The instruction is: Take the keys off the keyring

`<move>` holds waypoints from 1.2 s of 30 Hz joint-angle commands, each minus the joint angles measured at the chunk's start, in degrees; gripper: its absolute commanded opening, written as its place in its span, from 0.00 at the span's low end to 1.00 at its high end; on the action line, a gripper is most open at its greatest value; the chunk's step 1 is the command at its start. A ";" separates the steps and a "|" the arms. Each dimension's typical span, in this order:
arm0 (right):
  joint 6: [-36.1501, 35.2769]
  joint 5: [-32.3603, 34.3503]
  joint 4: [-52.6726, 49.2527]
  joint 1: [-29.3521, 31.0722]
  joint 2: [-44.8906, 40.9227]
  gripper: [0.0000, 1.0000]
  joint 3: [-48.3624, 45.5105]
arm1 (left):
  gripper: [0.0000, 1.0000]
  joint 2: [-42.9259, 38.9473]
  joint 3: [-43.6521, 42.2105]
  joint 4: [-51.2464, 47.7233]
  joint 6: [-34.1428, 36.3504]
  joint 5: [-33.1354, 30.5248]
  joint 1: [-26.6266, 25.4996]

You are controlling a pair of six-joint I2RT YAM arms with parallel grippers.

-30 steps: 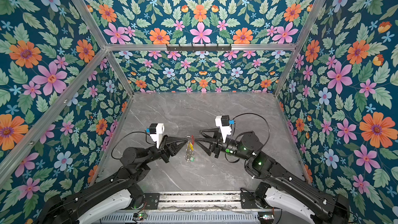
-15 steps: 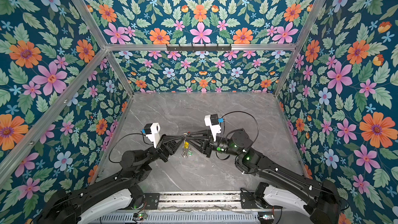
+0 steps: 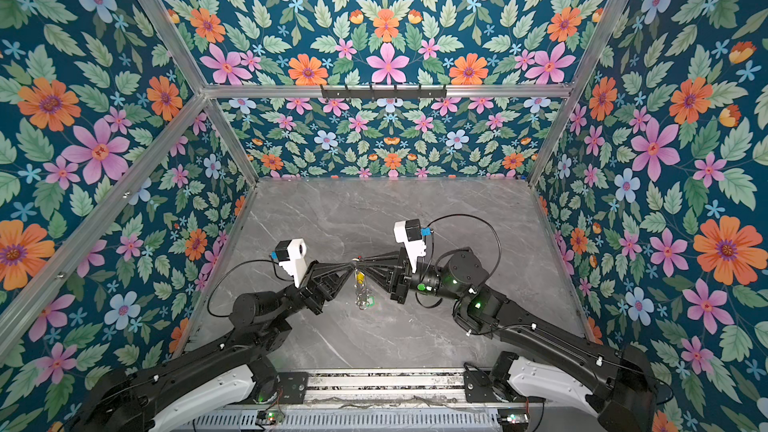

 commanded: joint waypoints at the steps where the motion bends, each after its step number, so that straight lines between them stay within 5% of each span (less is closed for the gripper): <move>1: -0.58 -0.43 0.95 0.03 0.12 0.11 0.65 | 0.00 0.00 0.05 1.97 0.47 -0.11 0.08; 11: -1.83 0.36 -4.97 0.05 -1.42 0.00 1.41 | 0.00 0.12 0.36 1.74 -0.33 0.61 0.05; 15: -5.19 1.23 -15.79 -0.09 -4.52 0.00 3.37 | 0.44 -3.54 -0.19 -4.82 0.37 0.76 0.06; 18: -8.83 1.38 -27.60 -0.30 -5.90 0.00 7.25 | 0.56 -7.66 1.25 -16.61 3.99 1.10 0.05; 28: -20.24 -0.28 -57.64 -0.48 -3.66 0.00 22.00 | 0.41 -10.58 14.19 -50.13 16.76 8.51 0.01; 36: -25.22 -3.49 -64.32 -0.49 -0.66 0.00 26.97 | 0.32 -7.00 17.67 -53.18 17.28 13.84 0.03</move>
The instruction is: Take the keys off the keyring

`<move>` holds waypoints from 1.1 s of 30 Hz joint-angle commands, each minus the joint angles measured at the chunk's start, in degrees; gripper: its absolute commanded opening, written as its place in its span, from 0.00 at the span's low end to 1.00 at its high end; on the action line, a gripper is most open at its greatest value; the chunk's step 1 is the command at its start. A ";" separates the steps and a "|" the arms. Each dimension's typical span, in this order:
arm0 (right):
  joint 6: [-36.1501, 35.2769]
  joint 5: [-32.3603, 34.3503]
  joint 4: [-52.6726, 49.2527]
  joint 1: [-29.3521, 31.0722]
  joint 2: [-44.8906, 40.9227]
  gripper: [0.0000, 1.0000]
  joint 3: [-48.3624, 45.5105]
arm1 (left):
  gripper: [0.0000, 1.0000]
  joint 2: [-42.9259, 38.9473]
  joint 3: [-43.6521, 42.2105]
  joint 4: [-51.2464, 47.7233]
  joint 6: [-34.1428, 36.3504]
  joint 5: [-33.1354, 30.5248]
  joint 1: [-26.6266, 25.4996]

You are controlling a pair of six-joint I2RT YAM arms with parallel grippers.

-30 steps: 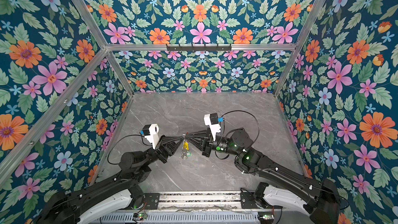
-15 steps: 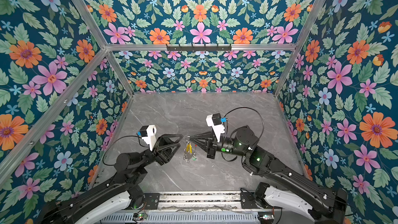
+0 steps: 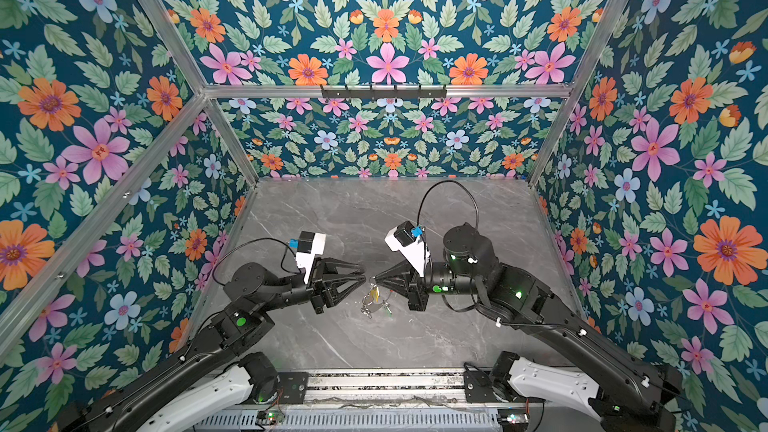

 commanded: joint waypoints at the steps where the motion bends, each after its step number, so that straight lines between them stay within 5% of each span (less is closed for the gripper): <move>1: -3.50 -2.05 -3.34 0.03 0.87 0.00 1.33 | 0.32 0.77 1.02 -0.97 1.05 4.10 0.04; 15: -4.99 -1.36 -5.13 0.02 2.36 0.00 3.05 | 0.28 1.87 0.25 3.09 -1.01 8.62 0.01; 33: -4.69 -1.59 -3.94 0.04 3.06 0.00 2.86 | 0.04 3.85 -0.86 9.60 -4.44 10.61 0.03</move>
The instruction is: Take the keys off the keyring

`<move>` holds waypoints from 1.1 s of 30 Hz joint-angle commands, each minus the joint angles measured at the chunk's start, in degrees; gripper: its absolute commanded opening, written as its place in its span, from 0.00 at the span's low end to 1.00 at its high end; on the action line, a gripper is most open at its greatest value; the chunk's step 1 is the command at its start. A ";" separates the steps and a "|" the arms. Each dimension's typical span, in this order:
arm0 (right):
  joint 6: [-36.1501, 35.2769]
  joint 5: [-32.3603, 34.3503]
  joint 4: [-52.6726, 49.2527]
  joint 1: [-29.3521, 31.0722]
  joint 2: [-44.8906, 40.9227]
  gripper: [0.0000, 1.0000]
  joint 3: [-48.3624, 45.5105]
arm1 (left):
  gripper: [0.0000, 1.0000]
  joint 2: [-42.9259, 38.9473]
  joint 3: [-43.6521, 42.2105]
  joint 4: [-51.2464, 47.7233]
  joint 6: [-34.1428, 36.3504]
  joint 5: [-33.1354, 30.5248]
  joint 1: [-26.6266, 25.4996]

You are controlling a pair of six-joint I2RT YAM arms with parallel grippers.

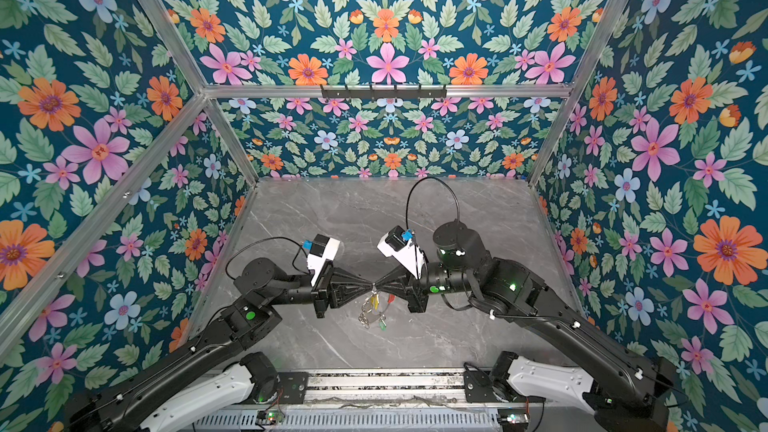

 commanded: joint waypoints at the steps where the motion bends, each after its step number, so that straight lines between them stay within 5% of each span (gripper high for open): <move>1: -0.14 -0.37 1.71 0.02 0.32 0.00 0.11 | 0.02 0.28 -0.43 4.77 -1.67 0.86 0.06; 5: 0.73 0.24 3.65 0.00 -0.30 0.00 -0.61 | 0.00 0.04 -1.24 6.69 -2.73 -0.03 0.07; 9: 4.00 2.21 11.67 0.03 -4.07 0.34 -4.36 | 0.00 -0.77 -2.65 9.82 -3.62 -2.05 0.05; 13: 10.51 6.35 26.93 0.07 -9.96 0.46 -12.44 | 0.00 -1.38 -4.88 16.16 -5.19 -4.88 0.03; 21: 21.40 8.25 47.88 0.23 -9.95 0.48 -22.31 | 0.00 -0.12 -8.23 29.00 -7.70 -10.75 -0.10; 33: 23.96 7.57 55.79 1.71 -6.56 0.36 -24.63 | 0.00 0.36 -10.35 34.13 -7.24 -16.81 -0.45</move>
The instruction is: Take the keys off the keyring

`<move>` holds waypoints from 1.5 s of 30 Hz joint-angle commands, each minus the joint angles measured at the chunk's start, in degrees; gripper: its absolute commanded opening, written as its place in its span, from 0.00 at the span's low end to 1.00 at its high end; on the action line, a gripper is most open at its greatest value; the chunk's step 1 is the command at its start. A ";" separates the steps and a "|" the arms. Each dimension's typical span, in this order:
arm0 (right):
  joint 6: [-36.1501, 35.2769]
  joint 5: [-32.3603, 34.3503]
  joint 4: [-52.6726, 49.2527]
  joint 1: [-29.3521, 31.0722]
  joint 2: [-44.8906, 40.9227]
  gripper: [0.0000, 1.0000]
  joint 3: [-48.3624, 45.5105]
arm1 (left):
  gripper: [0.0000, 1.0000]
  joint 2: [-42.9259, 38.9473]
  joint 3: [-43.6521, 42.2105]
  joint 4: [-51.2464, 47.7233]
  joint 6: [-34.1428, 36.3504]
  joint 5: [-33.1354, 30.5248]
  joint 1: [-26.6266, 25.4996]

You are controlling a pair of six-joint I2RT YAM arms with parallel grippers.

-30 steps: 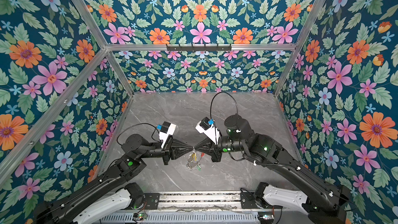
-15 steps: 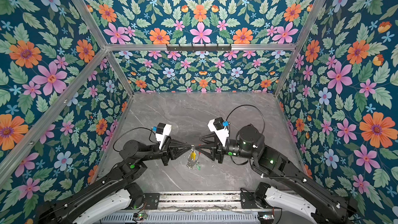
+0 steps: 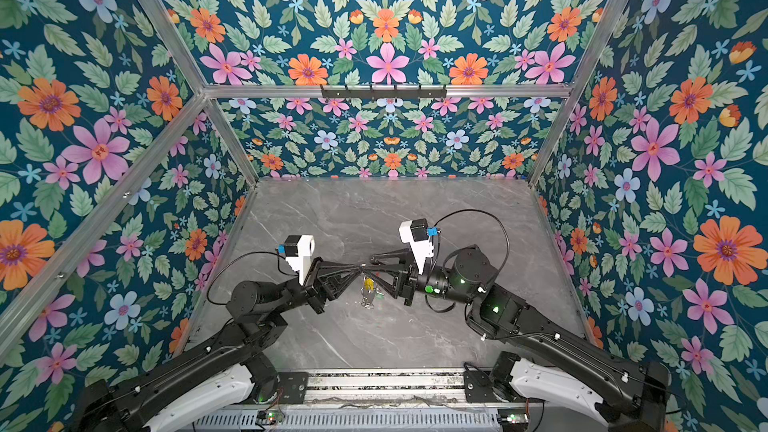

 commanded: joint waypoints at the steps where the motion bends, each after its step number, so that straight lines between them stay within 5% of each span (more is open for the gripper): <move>1: 1.46 -0.23 4.78 0.25 0.54 0.35 -0.04 | 0.00 -0.14 -0.48 4.11 0.28 -2.33 -0.11; 16: 1.23 -0.37 4.30 0.61 1.14 0.17 -0.33 | 0.00 -0.69 -1.09 4.32 0.54 -3.28 -0.10; 23: 1.04 -1.20 3.92 0.57 1.46 0.00 0.02 | 0.00 -0.20 -0.95 4.66 0.44 -3.25 -0.10; 27: 0.19 -1.77 2.07 0.62 1.41 0.00 0.72 | 0.00 -0.20 -0.93 4.58 0.19 -3.25 -0.09; 31: -3.05 -1.65 -5.87 0.55 0.95 0.00 3.42 | 0.30 -1.60 -1.26 3.12 0.20 -3.00 -0.10; 38: -12.65 -3.33 -26.97 0.58 1.55 0.00 11.63 | 0.34 -6.10 2.33 -16.46 4.96 1.16 -0.10; 45: -19.64 -8.88 -39.29 -1.43 2.42 0.00 17.90 | 0.28 -6.79 8.72 -33.42 9.91 6.57 -0.10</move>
